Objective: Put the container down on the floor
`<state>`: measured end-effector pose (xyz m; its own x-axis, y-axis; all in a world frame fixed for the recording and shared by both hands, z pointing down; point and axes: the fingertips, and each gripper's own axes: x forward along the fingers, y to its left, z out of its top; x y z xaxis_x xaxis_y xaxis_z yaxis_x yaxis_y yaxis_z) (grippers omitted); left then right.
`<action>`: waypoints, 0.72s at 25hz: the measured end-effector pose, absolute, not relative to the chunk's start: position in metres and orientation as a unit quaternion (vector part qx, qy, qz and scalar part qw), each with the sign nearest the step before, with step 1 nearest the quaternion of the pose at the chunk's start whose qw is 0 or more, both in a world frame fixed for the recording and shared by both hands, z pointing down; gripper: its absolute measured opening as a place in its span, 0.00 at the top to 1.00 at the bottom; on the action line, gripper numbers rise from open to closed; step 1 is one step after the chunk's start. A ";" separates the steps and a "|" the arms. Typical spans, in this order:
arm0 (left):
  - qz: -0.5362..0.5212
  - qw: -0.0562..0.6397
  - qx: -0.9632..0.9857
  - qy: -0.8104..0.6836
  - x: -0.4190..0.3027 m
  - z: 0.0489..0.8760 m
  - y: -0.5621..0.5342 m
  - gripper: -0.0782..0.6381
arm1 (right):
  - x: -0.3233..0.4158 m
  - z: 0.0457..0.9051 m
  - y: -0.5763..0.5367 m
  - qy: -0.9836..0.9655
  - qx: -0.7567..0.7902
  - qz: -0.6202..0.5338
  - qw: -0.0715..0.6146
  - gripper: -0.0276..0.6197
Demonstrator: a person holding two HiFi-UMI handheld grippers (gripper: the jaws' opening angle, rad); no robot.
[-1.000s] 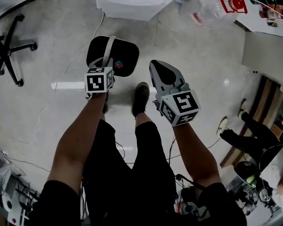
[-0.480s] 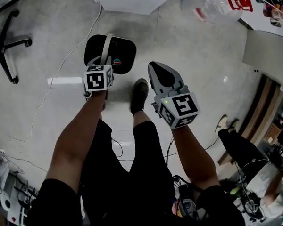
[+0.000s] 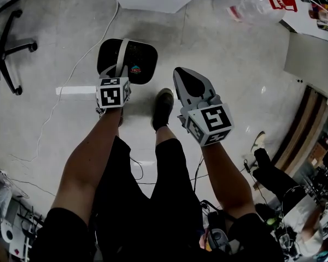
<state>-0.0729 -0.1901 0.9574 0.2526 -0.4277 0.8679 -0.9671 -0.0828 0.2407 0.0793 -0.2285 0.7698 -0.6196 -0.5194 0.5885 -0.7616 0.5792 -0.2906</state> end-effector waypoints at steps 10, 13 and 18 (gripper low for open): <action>0.338 0.418 0.661 -0.523 -0.080 0.961 -0.180 0.71 | 0.071 0.772 -0.224 -0.861 0.365 0.272 0.228 0.94; 0.353 0.403 0.665 -0.520 -0.081 0.956 -0.176 0.67 | 0.067 0.770 -0.220 -0.862 0.362 0.275 0.226 0.94; 0.369 0.391 0.677 -0.503 -0.074 0.949 -0.169 0.65 | 0.062 0.766 -0.216 -0.859 0.361 0.286 0.222 0.94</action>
